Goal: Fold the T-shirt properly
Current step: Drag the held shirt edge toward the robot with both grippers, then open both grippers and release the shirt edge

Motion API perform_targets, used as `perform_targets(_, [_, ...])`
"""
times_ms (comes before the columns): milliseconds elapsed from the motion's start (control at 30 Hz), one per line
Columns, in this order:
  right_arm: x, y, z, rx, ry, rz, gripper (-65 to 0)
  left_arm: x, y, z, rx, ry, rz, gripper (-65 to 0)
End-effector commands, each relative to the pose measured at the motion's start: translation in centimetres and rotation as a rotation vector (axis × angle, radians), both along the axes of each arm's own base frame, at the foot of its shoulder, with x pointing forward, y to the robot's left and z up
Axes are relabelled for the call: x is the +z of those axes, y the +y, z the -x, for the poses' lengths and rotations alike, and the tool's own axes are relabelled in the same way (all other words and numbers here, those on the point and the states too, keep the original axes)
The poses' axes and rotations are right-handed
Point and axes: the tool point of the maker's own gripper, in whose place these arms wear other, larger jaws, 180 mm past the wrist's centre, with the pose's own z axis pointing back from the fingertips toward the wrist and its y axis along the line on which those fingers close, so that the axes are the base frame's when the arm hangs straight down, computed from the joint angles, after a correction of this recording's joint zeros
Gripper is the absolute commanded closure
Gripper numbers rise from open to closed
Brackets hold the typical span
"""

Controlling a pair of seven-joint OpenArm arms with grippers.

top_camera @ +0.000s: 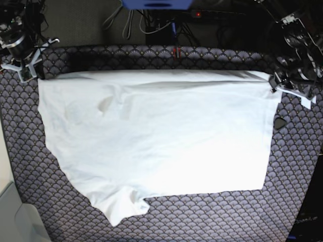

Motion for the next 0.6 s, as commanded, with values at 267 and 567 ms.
perform_targets(267, [0.7,-0.1,-0.5,-0.006,-0.035,-0.002,0.0,1.0,-0.2,-1.5,-0.008,-0.050,-0.009,-1.4])
perform_targets(567, [0.8,-0.1,-0.5,-0.006,-0.036,-0.002,0.0,0.9,-1.2,-1.8,-0.047,-0.045,-0.010,-49.8])
